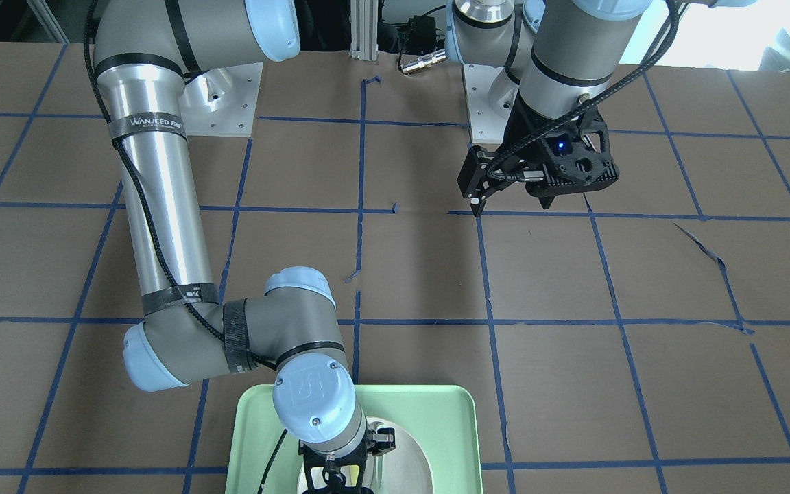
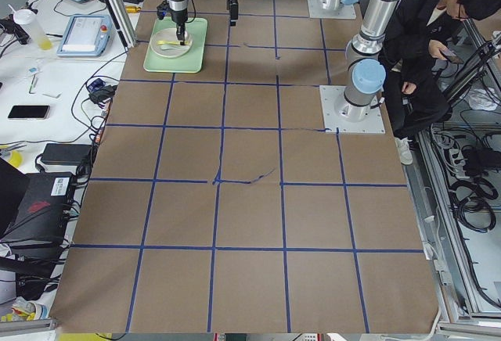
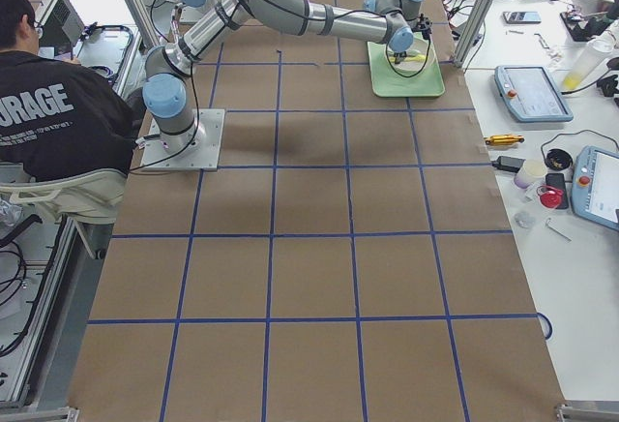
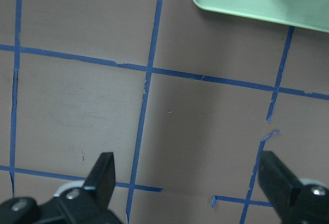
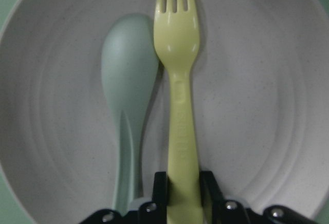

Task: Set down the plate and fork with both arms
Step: 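Grasp the yellow fork with the right gripper and lift it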

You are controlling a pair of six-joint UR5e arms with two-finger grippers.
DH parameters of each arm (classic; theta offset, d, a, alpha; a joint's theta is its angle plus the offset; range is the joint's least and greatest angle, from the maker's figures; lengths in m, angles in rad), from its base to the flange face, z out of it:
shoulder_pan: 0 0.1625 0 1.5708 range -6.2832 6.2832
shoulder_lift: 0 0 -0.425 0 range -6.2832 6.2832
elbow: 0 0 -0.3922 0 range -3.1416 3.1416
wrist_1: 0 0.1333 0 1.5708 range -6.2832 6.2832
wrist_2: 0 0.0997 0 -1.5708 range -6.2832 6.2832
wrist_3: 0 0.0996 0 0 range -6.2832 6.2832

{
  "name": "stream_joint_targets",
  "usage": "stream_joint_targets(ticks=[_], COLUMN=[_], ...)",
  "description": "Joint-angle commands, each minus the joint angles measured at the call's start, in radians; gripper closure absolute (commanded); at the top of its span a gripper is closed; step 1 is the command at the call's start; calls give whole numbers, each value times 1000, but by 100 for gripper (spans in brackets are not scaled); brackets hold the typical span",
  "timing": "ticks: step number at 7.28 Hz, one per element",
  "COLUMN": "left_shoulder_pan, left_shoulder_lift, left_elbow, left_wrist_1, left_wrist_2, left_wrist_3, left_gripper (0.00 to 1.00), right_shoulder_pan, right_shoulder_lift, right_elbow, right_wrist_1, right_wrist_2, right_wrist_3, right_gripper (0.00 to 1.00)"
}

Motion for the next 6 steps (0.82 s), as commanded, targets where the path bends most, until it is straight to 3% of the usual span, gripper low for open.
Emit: stream_joint_targets(ticks=[1,5,6], left_shoulder_pan=[1,1,0], left_shoulder_lift=[-1,-1,-1], left_elbow=[-1,1,-1], left_wrist_1=[0,0,-2], left_wrist_2=[0,0,0], left_wrist_3=[0,0,0], left_gripper=[0,0,0], right_shoulder_pan=[0,-12,-37], right_shoulder_lift=[-16,-79,-87], right_elbow=[6,23,38], right_wrist_1=[1,5,5], right_wrist_2=[-4,-19,-57], right_wrist_3=[-4,-12,-47], right_gripper=[72,71,71])
